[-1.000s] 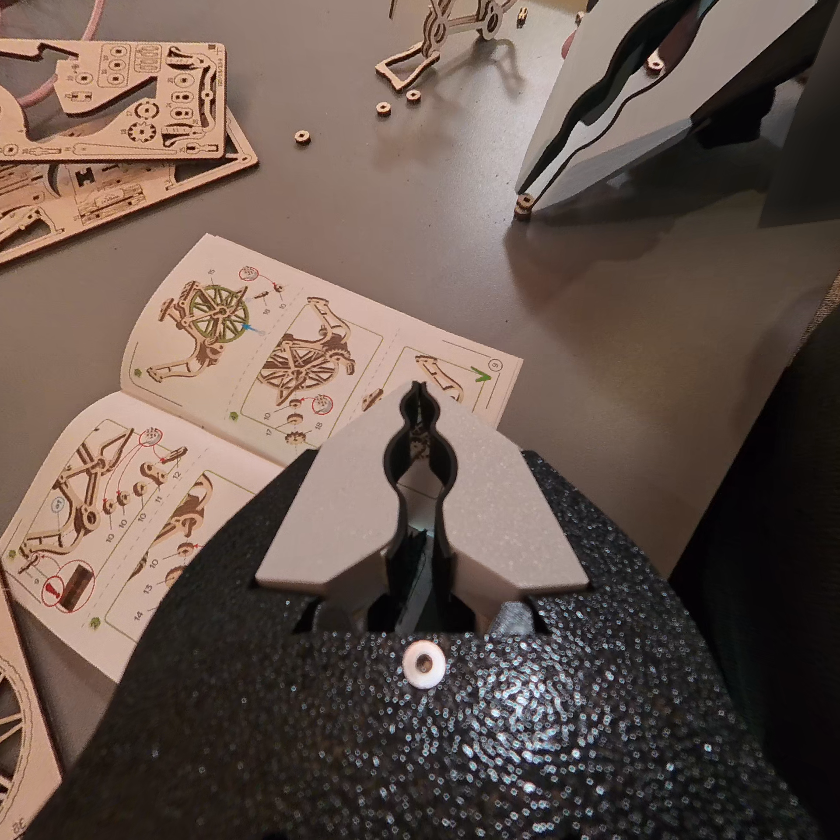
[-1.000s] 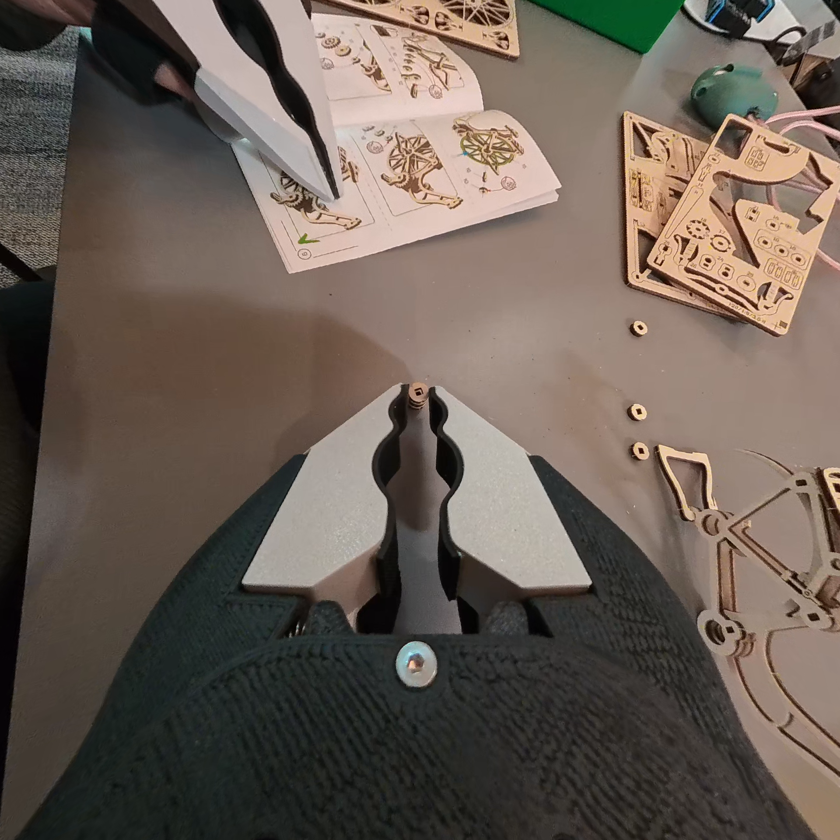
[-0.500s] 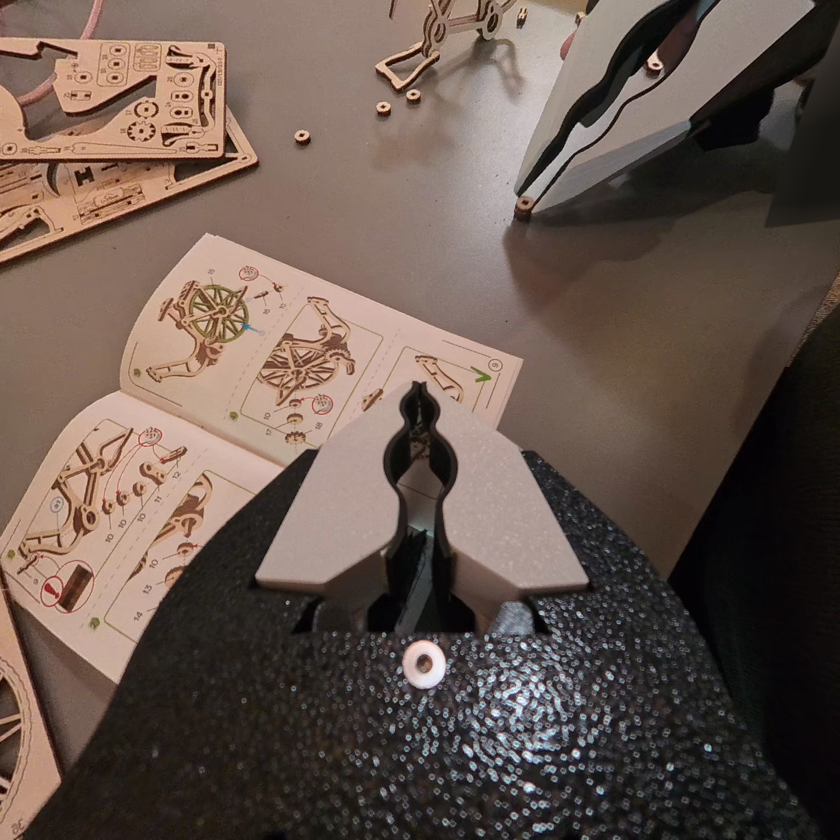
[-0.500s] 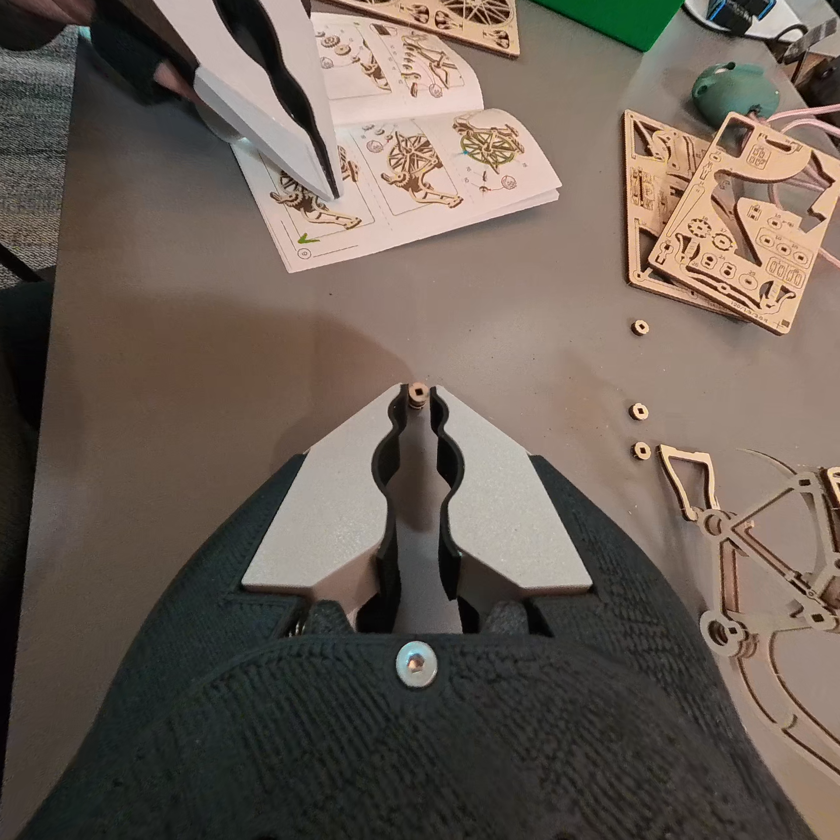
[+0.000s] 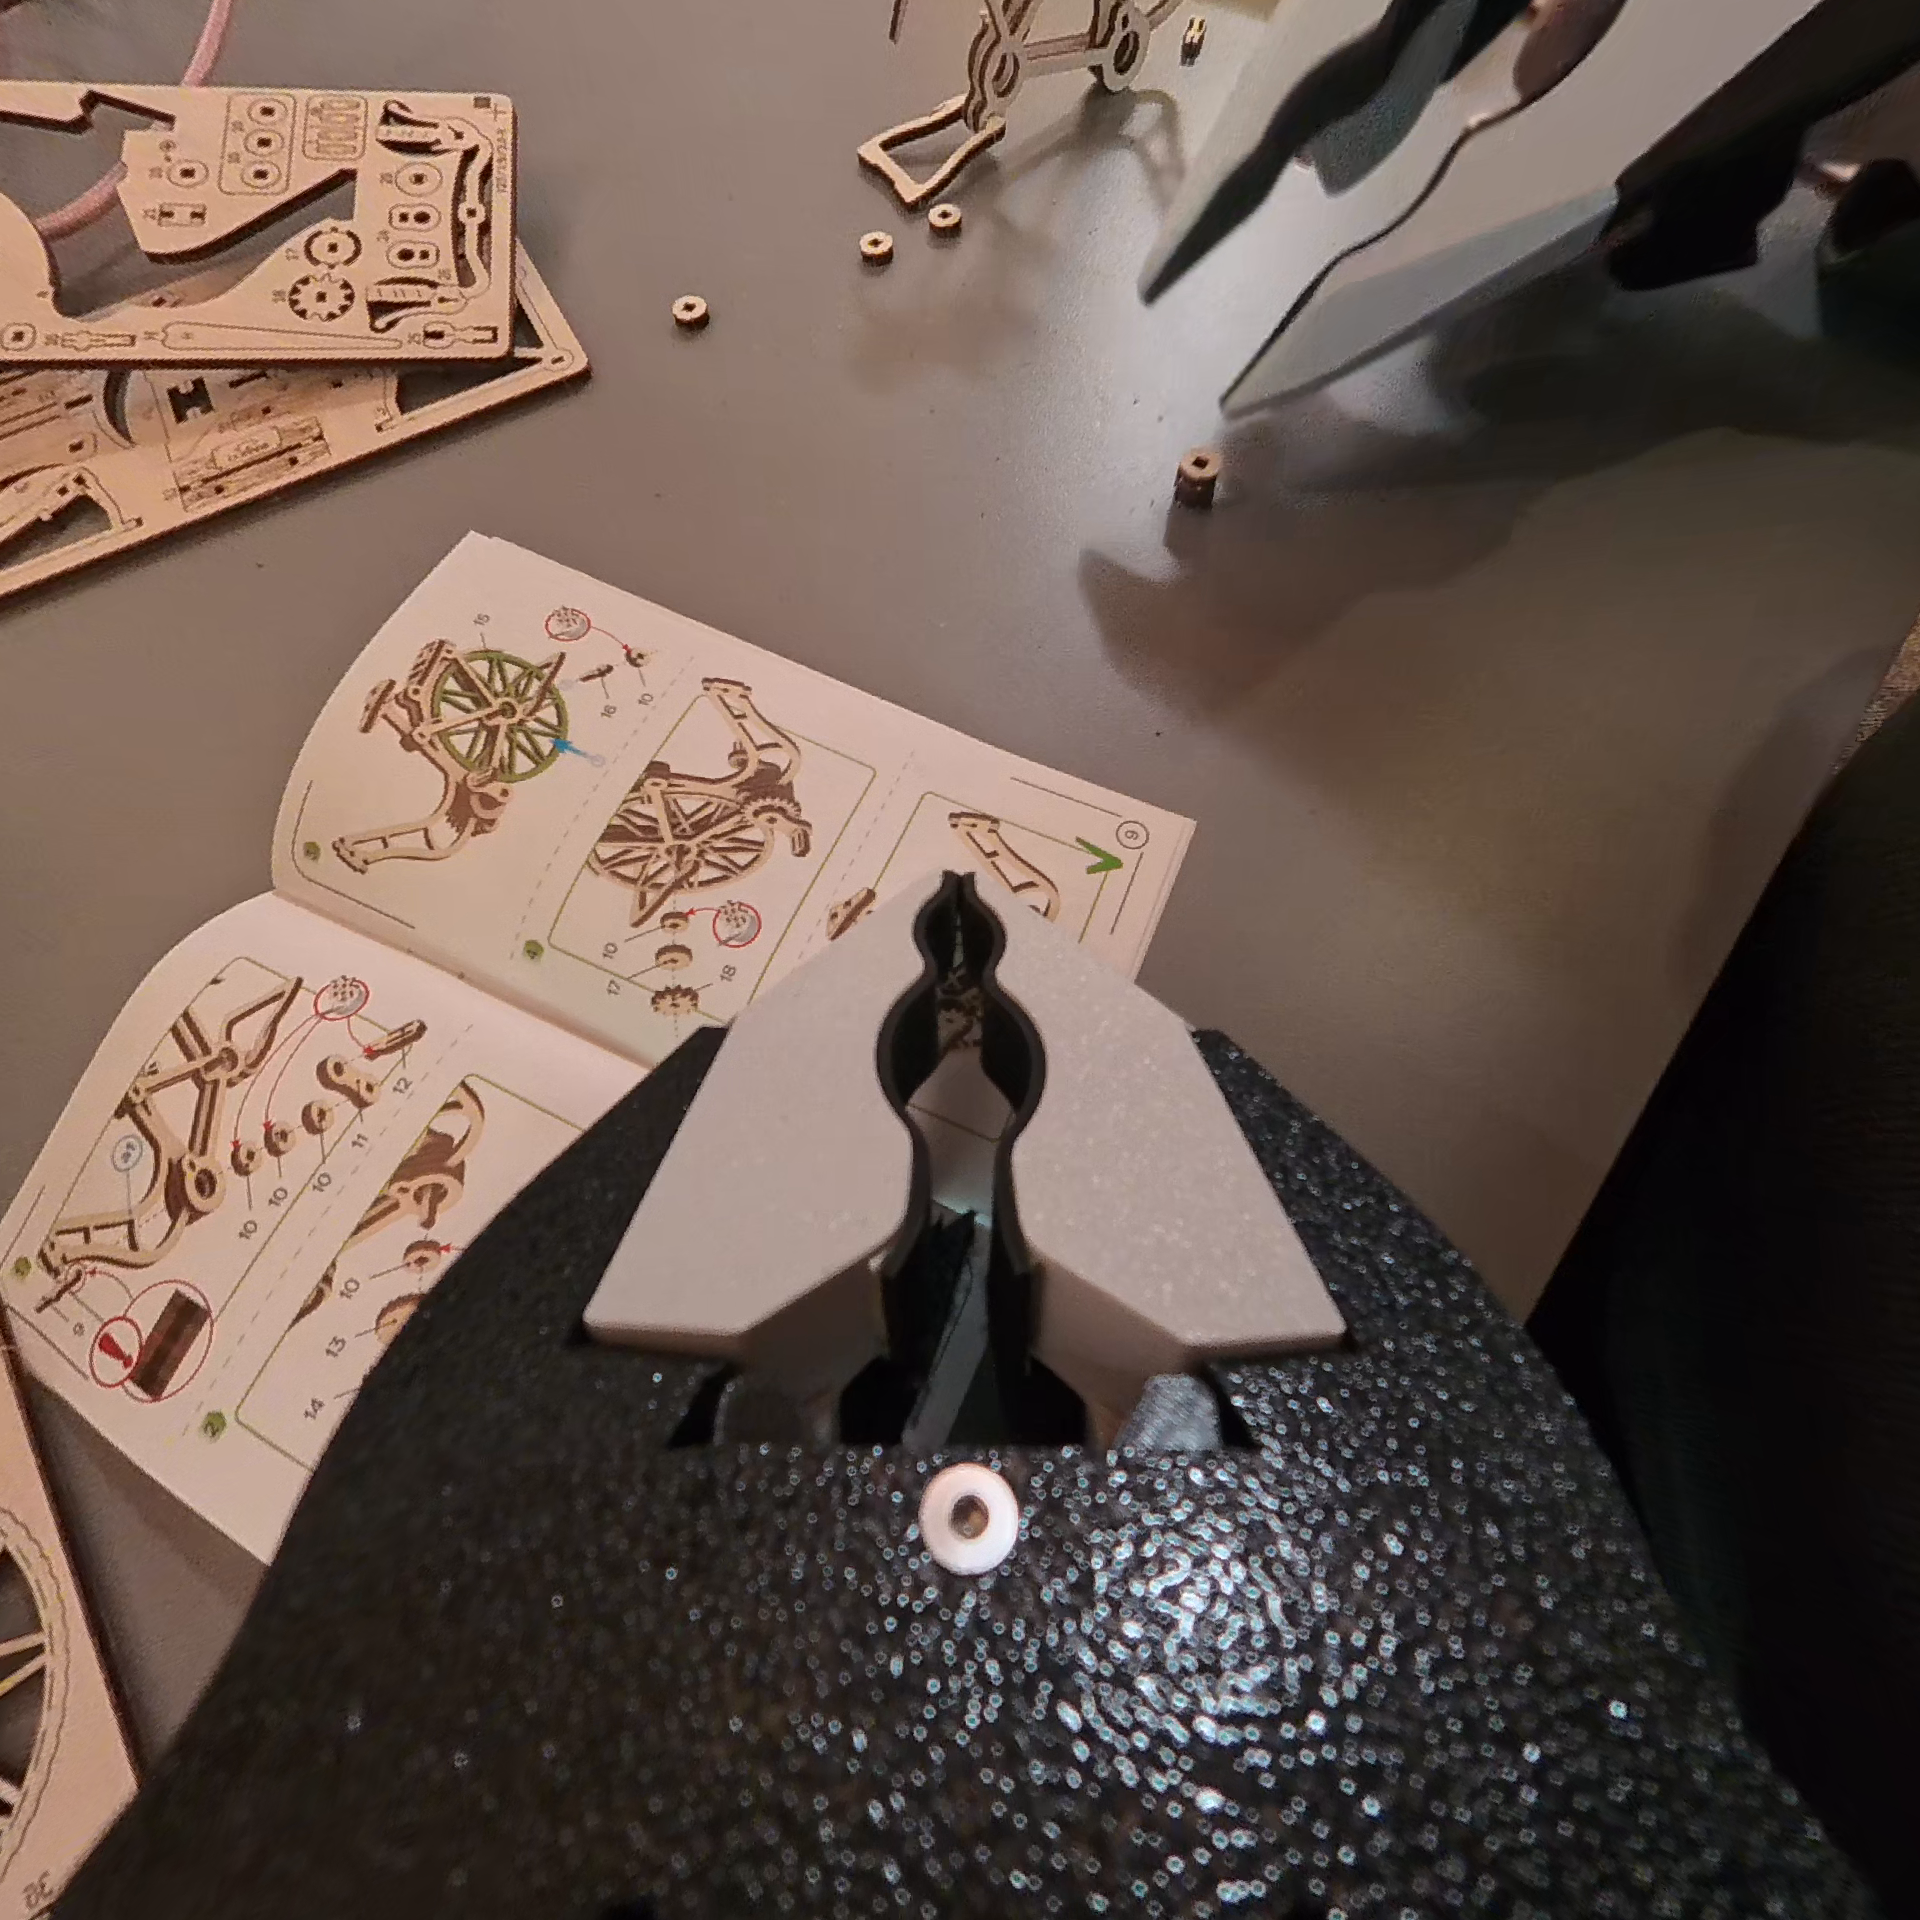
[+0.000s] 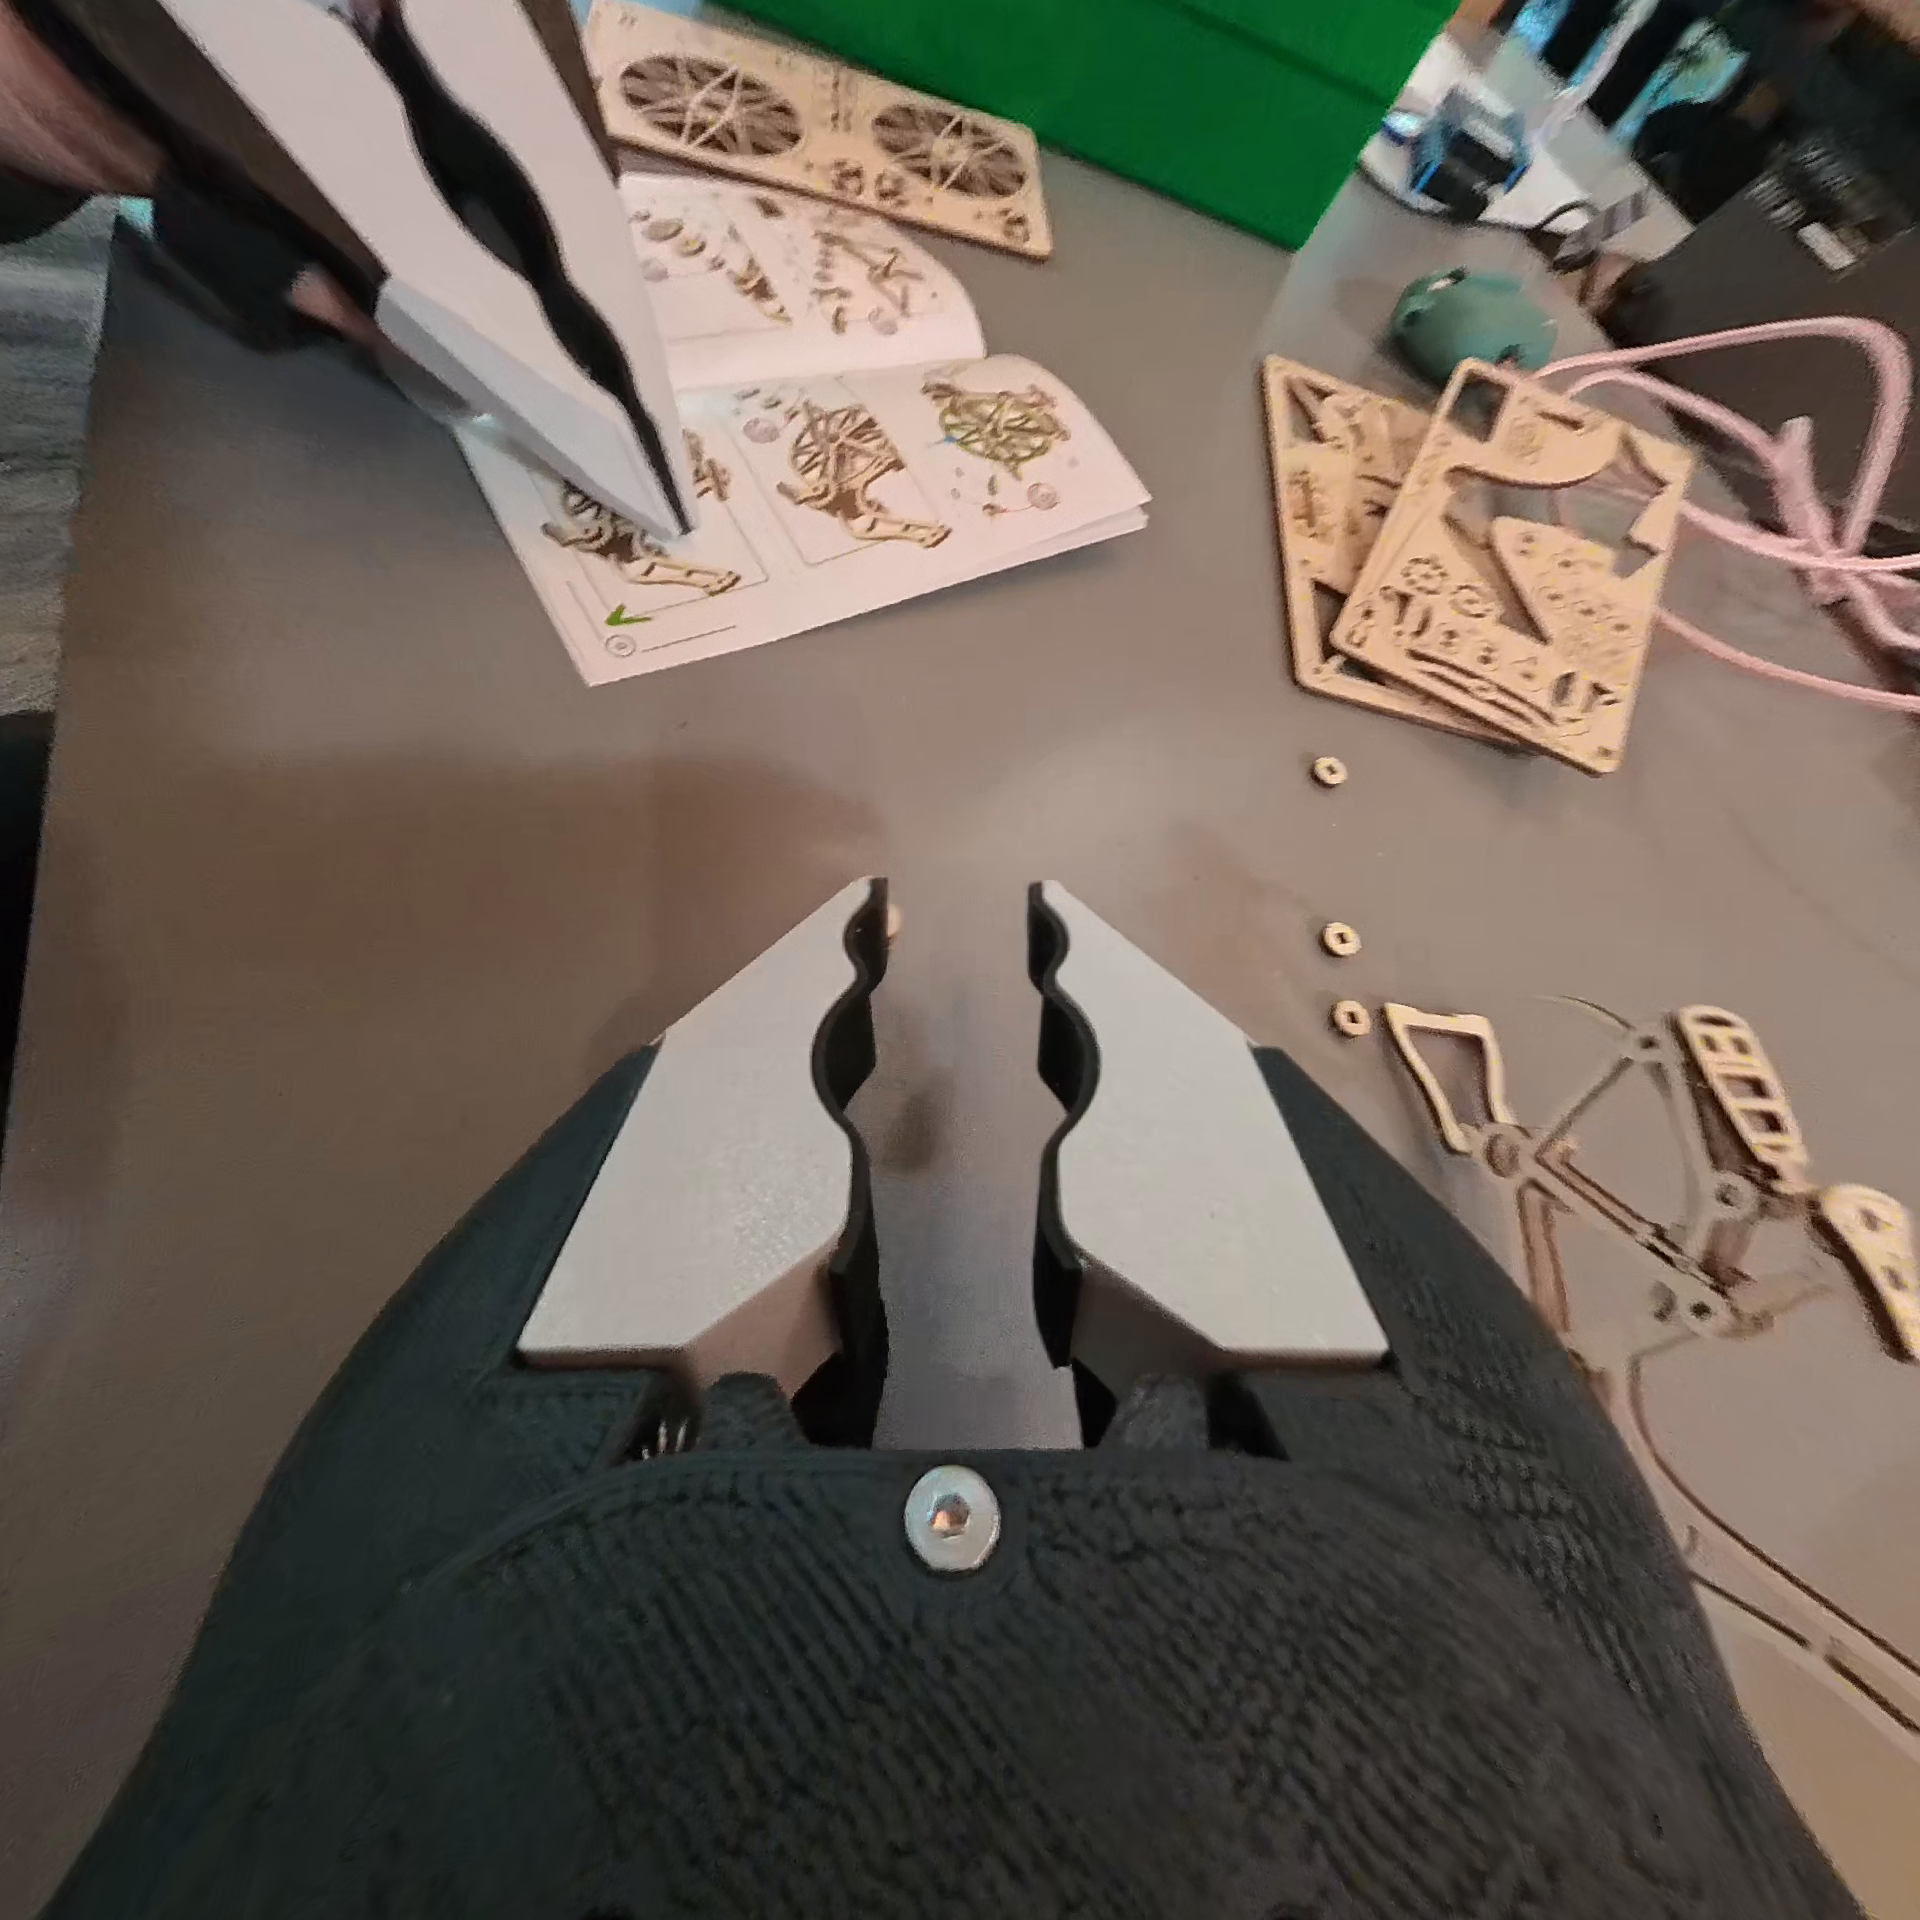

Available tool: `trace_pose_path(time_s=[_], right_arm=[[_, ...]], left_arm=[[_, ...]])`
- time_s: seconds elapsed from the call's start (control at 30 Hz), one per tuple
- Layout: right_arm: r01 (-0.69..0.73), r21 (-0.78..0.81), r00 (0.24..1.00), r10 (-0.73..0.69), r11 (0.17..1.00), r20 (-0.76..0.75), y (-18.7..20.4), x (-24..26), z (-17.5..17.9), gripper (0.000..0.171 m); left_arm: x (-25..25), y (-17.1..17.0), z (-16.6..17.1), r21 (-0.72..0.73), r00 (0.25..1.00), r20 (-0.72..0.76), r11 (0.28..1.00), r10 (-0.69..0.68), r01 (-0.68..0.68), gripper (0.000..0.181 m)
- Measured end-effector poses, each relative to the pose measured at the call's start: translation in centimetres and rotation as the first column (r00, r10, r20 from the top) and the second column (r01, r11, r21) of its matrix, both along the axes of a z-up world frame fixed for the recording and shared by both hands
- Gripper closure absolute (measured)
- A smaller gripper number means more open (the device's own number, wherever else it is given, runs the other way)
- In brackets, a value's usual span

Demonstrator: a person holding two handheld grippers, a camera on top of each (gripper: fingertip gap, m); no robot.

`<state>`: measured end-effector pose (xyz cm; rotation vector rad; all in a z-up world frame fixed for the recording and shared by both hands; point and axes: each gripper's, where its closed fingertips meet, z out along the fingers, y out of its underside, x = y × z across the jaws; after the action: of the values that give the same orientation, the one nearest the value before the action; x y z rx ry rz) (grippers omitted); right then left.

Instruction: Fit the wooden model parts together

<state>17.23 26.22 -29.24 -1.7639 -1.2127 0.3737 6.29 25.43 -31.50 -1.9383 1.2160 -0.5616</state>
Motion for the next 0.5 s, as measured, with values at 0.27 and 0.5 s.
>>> trace_pose_path(time_s=[0.27, 0.5], right_arm=[[0.137, 0.126, 0.986, -0.123, 0.983, -0.11, 1.7, 1.7, 2.9, 0.142], [0.215, 0.153, 0.972, -0.195, 0.965, -0.133, 2.5, 2.8, 3.4, 0.143]], left_arm=[[0.0, 0.0, 0.0, 0.003, 1.0, -0.001, 1.0, 0.0, 0.0, 0.181], [0.0, 0.0, 0.0, 0.003, 1.0, -0.001, 1.0, 0.0, 0.0, 0.181]])
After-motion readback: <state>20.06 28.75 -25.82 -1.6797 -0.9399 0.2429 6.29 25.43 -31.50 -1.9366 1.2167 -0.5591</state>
